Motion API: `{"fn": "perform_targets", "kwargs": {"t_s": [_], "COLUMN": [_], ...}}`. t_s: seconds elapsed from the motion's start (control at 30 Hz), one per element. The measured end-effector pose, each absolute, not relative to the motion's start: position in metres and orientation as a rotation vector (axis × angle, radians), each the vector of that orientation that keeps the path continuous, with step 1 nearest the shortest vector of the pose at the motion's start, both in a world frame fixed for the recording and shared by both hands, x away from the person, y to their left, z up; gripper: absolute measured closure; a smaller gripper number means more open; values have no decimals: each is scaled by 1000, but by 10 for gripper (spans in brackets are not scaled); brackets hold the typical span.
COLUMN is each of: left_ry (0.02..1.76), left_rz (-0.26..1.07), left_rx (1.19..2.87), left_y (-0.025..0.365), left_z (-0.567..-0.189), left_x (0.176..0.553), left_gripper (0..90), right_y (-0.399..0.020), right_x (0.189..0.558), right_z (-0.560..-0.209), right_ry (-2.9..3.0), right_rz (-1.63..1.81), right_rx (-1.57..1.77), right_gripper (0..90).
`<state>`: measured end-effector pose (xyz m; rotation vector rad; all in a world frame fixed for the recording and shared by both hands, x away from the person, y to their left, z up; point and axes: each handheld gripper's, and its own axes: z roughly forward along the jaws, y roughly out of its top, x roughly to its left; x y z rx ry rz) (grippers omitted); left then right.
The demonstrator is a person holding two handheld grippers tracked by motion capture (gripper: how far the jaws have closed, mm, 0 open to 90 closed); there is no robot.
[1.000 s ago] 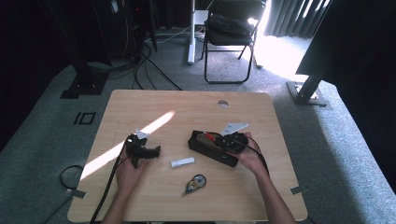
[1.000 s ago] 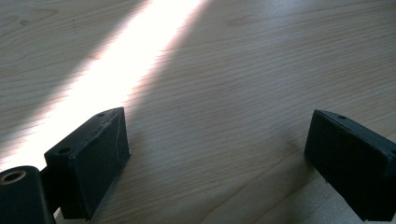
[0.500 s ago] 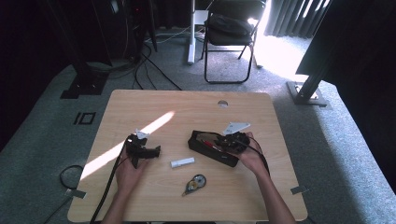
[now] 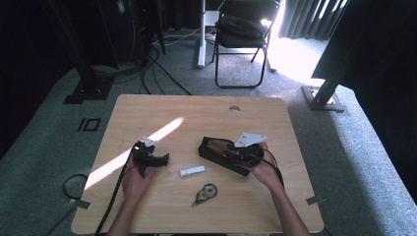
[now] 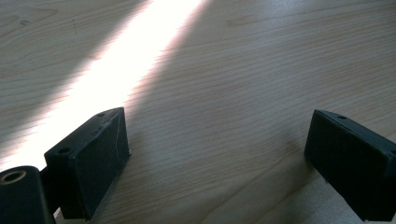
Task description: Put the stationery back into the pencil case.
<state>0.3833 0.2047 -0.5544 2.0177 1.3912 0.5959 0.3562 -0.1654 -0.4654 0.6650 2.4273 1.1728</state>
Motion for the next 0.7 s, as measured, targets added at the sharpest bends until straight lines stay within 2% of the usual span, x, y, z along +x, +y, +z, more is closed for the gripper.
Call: {"fn": "perform_targets", "kwargs": {"t_s": [0.33, 0.7], "left_ry": [1391, 1391], "left_rz": [596, 596], "left_rx": [2018, 2017], "left_y": [205, 205], "left_z": [-554, -554], "left_x": [383, 383], "left_gripper": [65, 66], "right_y": [-157, -147], "right_x": [341, 329], "right_z": [-471, -478], "right_ry": [2458, 2496], "right_rz": [1197, 1209], "right_rx": [621, 569], "right_gripper": [606, 567]}}
